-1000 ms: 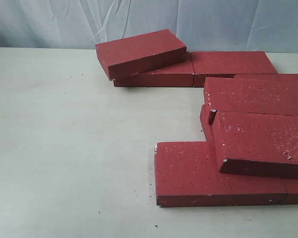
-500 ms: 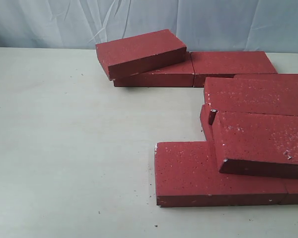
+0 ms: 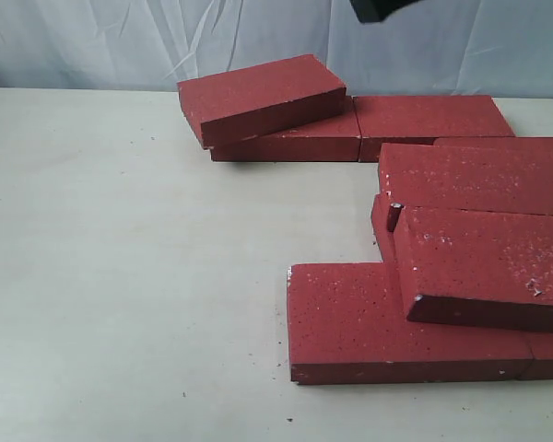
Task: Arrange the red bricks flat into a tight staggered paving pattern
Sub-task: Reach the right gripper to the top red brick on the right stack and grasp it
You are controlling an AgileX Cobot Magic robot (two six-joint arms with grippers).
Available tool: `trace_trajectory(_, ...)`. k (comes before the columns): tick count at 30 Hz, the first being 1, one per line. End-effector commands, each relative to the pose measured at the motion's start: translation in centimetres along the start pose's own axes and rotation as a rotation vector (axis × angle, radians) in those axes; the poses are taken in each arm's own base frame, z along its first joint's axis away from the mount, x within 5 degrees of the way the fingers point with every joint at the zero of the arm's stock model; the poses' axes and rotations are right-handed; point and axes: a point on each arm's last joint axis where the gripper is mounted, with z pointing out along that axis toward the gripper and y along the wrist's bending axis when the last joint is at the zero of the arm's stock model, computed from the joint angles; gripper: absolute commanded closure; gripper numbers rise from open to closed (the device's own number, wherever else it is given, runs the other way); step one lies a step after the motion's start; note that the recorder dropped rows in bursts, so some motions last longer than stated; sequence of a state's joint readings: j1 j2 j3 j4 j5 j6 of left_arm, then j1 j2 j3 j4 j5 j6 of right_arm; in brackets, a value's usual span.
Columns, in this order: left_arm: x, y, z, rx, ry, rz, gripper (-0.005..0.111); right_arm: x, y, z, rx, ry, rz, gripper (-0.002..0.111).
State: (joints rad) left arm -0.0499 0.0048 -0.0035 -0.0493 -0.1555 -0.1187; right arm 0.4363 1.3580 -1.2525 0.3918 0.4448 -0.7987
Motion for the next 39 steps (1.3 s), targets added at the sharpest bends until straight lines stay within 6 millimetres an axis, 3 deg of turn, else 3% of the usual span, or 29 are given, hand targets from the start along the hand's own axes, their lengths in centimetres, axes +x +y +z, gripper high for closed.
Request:
trace_trajectory(1, 0.1, 0.0, 0.0, 0.002, 0.0, 0.01, 0.107, 3.7, -3.4, 1.5, -0.057, 0.296, 0.094, 0.109)
trace_trajectory(7, 0.1, 0.0, 0.0, 0.006, 0.005, 0.04, 0.107, 9.3, -8.8, 0.9, -0.035, 0.499, 0.293, 0.109)
trace_trajectory(14, 0.2, 0.0, 0.0, 0.008, 0.008, 0.055, 0.107, 15.5, -14.2, -1.1, -0.073, 0.515, 0.644, 0.109)
trace_trajectory(21, 0.4, 0.0, -0.1, 0.006, 0.029, 0.067, 0.107, 20.6, -18.1, -3.2, -0.016, 0.532, 0.834, 0.109)
trace_trajectory(27, 0.3, 0.0, -0.1, 0.007, 0.027, 0.067, 0.107, 25.0, -19.7, -4.3, -0.002, 0.566, 0.964, 0.108)
trace_trajectory(30, 0.3, 0.0, -0.1, 0.007, 0.027, 0.067, 0.107, 26.5, -20.0, -4.2, -0.012, 0.585, 0.983, 0.092)
trace_trajectory(34, 0.4, 0.0, -0.1, 0.006, 0.031, 0.067, 0.107, 27.9, -19.8, -3.3, -0.043, 0.605, 1.006, 0.04)
trace_trajectory(36, 0.4, 0.0, -0.1, 0.006, 0.031, 0.067, 0.107, 28.4, -19.6, -2.8, -0.065, 0.624, 1.01, 0.036)
trace_trajectory(39, 0.4, 0.0, -0.1, 0.006, 0.031, 0.067, 0.107, 29.4, -19.4, -1.9, -0.08, 0.653, 1.007, 0.045)
